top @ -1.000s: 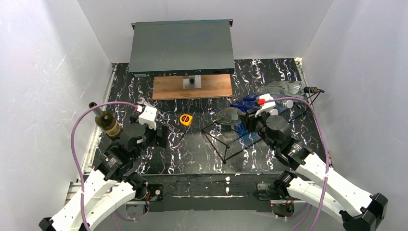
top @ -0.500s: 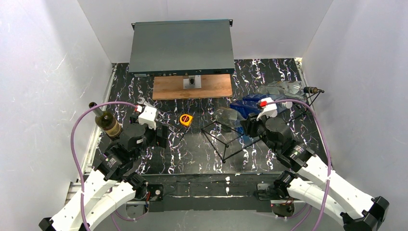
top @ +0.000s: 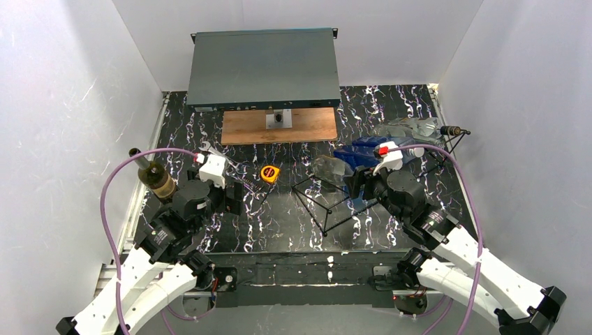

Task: Put the wine bottle on the wine rack

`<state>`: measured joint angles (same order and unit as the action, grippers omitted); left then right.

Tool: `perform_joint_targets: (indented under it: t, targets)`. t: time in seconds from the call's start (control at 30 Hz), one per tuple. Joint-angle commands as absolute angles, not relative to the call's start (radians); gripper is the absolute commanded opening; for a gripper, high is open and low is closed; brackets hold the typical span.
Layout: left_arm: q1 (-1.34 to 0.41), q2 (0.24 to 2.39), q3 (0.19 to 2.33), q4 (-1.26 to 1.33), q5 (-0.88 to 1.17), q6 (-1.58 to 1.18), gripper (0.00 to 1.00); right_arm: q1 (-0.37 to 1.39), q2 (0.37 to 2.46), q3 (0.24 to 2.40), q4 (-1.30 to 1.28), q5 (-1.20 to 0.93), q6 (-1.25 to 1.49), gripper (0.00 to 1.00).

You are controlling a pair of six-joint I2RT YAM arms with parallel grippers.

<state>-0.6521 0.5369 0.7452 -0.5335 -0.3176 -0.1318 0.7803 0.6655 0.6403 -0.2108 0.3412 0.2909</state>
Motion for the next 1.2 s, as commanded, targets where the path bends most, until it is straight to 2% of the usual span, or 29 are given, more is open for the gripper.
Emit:
perform_joint_targets:
  t: [0.0, 0.07, 0.2, 0.57, 0.73, 0.87, 1.17]
  targets:
    - [-0.655, 0.519, 0.809, -0.59, -0.357, -0.162, 0.98, 0.782, 0.678, 0.703, -0.213, 0.364, 0.262, 0.79]
    - [-0.655, 0.524, 0.86, -0.628, -0.383, -0.172, 0.98, 0.783, 0.69, 0.726, -0.187, 0.368, 0.253, 0.89]
    - [-0.654, 0.592, 1.021, -0.78, -0.472, -0.208, 0.98, 0.783, 0.738, 0.792, -0.168, 0.348, 0.215, 0.97]
    - [-0.622, 0.836, 1.415, -1.016, -0.78, -0.128, 0.98, 0.782, 0.764, 0.856, -0.134, 0.327, 0.184, 0.98]
    - [-0.491, 0.863, 1.394, -0.89, -0.853, -0.088, 0.98, 0.783, 0.714, 0.835, -0.143, 0.345, 0.178, 0.98]
    - [-0.277, 0.9, 1.332, -0.769, -0.856, -0.056, 0.98, 0.783, 0.688, 0.856, -0.172, 0.348, 0.187, 0.99]
    - [-0.047, 0.945, 1.246, -0.653, -0.919, -0.228, 0.98, 0.783, 0.661, 0.873, -0.21, 0.343, 0.164, 0.98]
